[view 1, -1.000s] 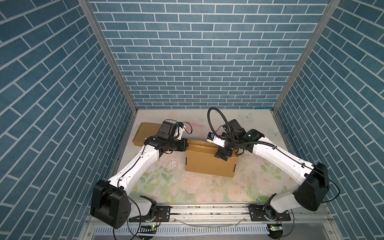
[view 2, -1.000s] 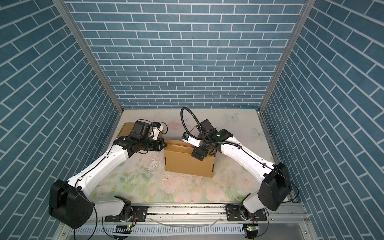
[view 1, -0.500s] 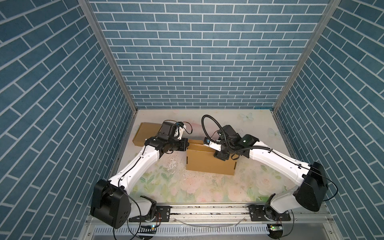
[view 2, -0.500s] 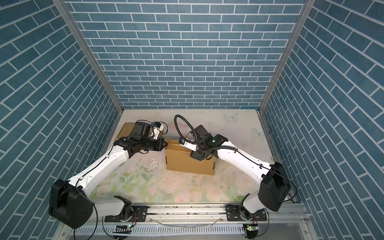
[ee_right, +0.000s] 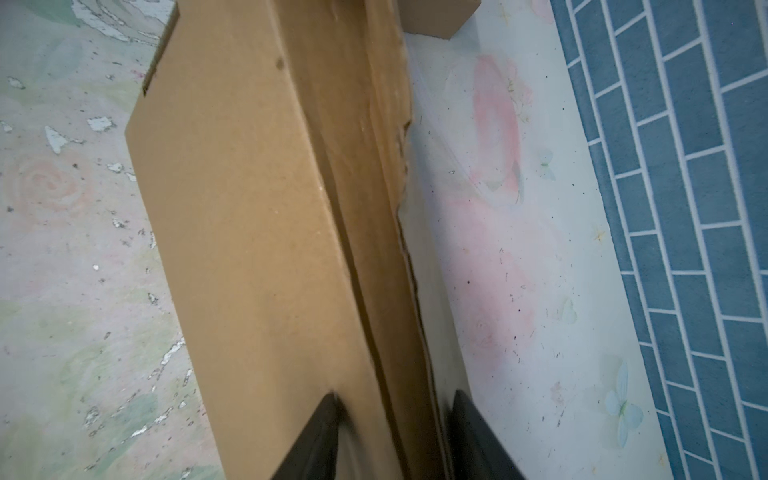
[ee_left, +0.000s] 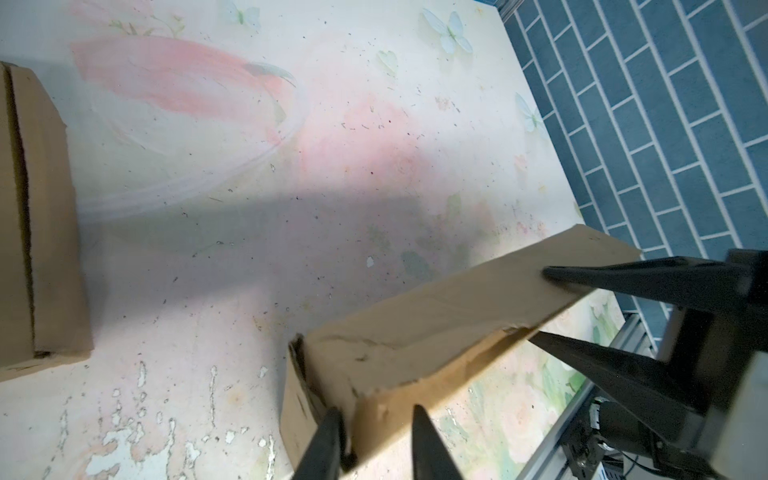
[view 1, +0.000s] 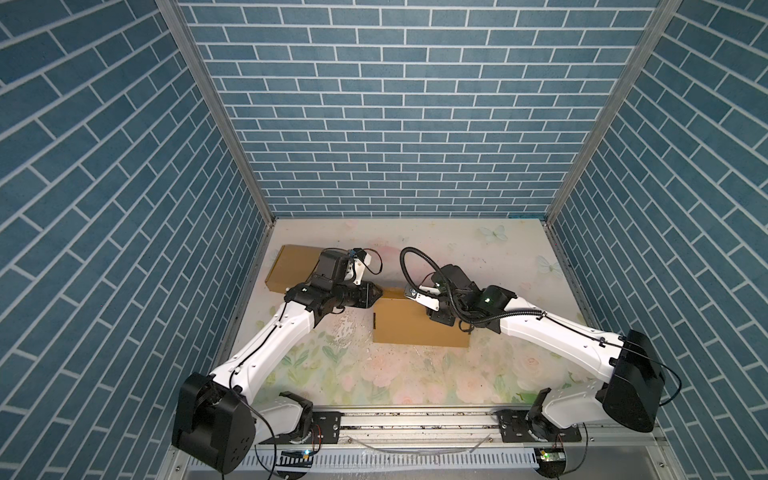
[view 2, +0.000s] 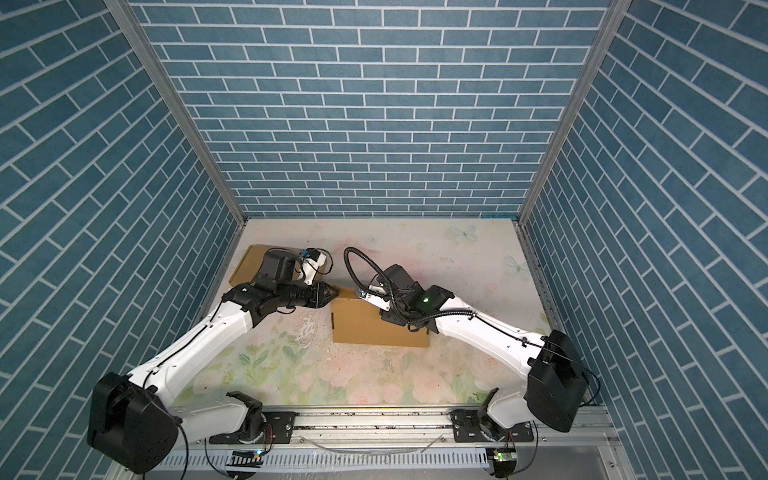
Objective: Fold the paper box
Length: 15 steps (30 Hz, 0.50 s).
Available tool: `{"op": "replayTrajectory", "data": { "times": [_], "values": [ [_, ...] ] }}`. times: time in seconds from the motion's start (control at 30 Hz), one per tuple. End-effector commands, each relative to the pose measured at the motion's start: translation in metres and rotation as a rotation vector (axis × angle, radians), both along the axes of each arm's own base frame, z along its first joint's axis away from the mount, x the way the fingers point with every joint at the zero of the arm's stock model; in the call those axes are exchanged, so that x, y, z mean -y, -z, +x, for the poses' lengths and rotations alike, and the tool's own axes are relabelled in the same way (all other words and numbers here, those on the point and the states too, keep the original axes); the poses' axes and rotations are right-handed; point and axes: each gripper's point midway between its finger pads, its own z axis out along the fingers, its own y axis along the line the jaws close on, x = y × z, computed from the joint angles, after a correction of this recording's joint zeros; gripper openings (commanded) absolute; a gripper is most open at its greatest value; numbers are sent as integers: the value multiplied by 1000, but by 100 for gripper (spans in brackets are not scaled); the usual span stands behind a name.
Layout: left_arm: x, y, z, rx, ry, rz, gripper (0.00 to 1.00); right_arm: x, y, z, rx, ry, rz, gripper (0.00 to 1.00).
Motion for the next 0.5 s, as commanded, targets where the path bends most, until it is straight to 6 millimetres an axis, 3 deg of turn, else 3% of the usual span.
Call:
{"op": "replayTrajectory", "data": {
  "times": [0.0,0.2,0.47],
  "values": [
    [-5,-21,-11,14,25,-40,42,11,22,-10,-28,24,-44,42],
    [-26,-42,8,36,-106,-119,59,6,28,-18,16,38,-45,38],
    [-20,-28,35,-17,-148,-115,63,0,33,-28,88,52,-65,38]
  ]
}}
